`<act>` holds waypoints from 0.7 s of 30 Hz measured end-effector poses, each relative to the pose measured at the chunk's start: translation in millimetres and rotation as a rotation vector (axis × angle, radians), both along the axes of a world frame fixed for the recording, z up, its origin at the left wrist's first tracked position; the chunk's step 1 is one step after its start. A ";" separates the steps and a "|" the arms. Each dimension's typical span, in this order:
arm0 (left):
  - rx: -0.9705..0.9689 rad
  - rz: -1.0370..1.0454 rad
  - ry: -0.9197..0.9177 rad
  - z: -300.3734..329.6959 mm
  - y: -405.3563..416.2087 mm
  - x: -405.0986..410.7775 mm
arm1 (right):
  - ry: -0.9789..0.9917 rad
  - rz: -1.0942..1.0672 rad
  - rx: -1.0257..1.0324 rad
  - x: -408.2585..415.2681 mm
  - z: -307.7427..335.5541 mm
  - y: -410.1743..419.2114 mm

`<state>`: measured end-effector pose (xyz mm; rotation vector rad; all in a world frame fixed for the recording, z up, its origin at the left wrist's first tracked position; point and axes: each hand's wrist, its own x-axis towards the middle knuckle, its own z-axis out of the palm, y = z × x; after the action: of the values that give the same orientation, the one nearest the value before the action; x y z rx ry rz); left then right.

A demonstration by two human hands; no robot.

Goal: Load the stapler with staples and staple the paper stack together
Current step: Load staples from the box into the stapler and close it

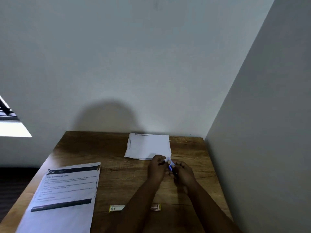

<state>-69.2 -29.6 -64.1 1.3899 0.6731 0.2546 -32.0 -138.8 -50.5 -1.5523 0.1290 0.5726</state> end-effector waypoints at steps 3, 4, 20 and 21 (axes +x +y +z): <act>0.080 0.040 -0.043 2.6 22.1 -29.4 | 0.028 0.057 0.114 -20.5 0.0 15.0; 0.116 0.046 -0.041 3.1 28.8 -38.9 | 0.037 0.063 0.117 -26.3 -0.8 19.4; -0.150 0.221 -0.058 -0.9 74.7 -111.4 | 0.086 0.112 0.193 -86.3 6.6 50.5; -0.173 0.230 -0.055 -1.2 77.6 -113.0 | 0.074 0.112 0.193 -87.9 6.7 50.4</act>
<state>-182.2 48.0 -65.3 1.1371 0.7916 0.4059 -120.0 -88.3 -43.8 -1.3572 0.0416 0.7112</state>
